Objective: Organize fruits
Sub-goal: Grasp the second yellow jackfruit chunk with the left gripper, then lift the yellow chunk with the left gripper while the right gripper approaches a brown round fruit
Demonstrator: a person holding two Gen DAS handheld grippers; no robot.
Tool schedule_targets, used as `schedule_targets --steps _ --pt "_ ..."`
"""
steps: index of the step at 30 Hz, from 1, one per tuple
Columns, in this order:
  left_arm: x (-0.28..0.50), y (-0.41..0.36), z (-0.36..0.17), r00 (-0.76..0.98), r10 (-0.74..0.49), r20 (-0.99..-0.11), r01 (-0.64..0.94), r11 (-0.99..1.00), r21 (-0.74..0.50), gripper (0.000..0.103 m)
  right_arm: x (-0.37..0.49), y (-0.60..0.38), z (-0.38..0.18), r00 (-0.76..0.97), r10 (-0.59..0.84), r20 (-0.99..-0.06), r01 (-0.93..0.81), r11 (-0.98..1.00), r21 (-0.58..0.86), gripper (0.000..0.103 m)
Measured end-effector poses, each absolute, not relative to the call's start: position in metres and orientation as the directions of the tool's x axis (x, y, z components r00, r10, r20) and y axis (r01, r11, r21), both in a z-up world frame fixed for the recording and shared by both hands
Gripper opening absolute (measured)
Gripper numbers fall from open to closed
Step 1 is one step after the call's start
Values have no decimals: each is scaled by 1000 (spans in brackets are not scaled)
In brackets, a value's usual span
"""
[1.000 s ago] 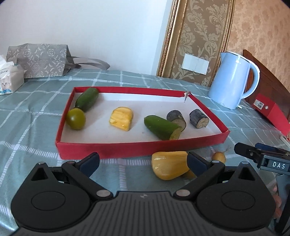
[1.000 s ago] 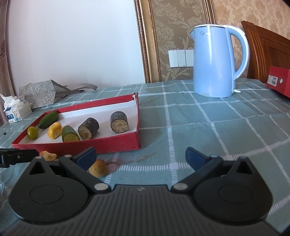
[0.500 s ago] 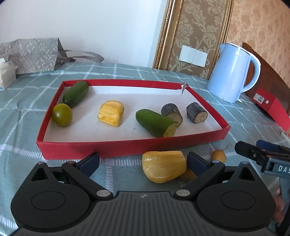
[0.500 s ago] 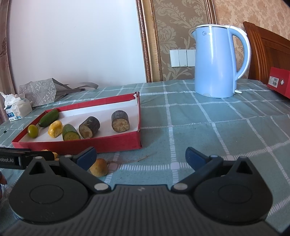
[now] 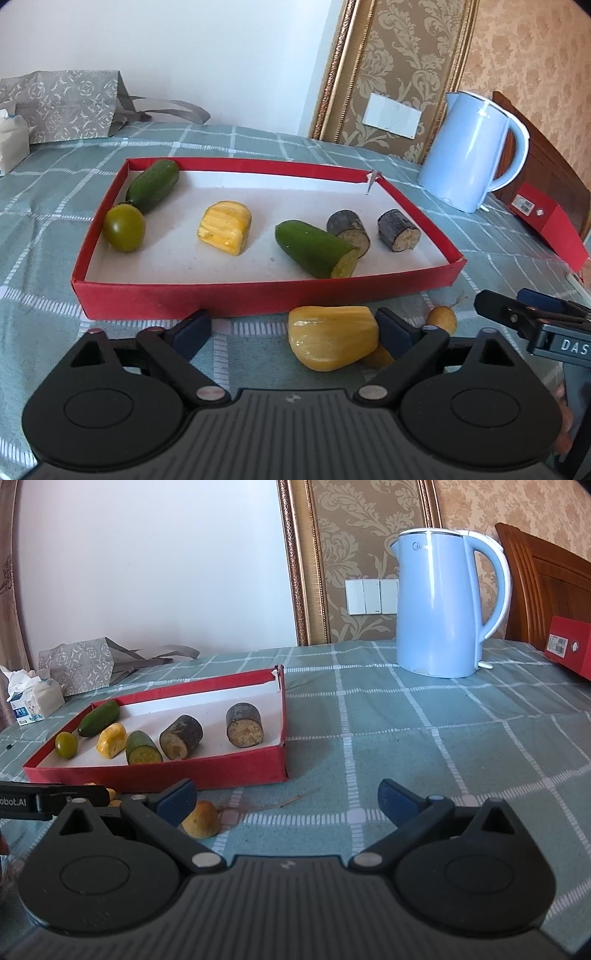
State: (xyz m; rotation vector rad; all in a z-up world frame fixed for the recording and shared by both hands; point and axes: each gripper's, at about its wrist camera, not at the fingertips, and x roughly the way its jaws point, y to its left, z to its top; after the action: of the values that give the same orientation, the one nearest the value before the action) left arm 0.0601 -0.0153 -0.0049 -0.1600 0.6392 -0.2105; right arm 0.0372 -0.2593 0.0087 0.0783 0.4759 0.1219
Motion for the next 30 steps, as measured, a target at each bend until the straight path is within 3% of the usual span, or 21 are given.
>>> schedule_targets --steps 8,11,17,26,30 --pt "61 -15 -5 777 -272 -568 163 958 -236 83 37 -260 9 881 133 -453 -96 990 104 103" --pt "54 -14 0 780 -333 -530 220 938 -266 49 37 -260 8 881 133 -453 -93 990 109 103" --pt "42 -36 0 819 -252 -516 247 966 -79 49 39 -260 8 881 132 -455 -91 990 110 103" --pt "46 -31 -1 815 -250 -523 235 967 -97 50 38 -260 8 880 133 -456 -93 990 108 103" --pt "48 -27 -3 814 -247 -526 214 969 -125 61 40 -258 7 875 139 -463 -103 989 103 103"
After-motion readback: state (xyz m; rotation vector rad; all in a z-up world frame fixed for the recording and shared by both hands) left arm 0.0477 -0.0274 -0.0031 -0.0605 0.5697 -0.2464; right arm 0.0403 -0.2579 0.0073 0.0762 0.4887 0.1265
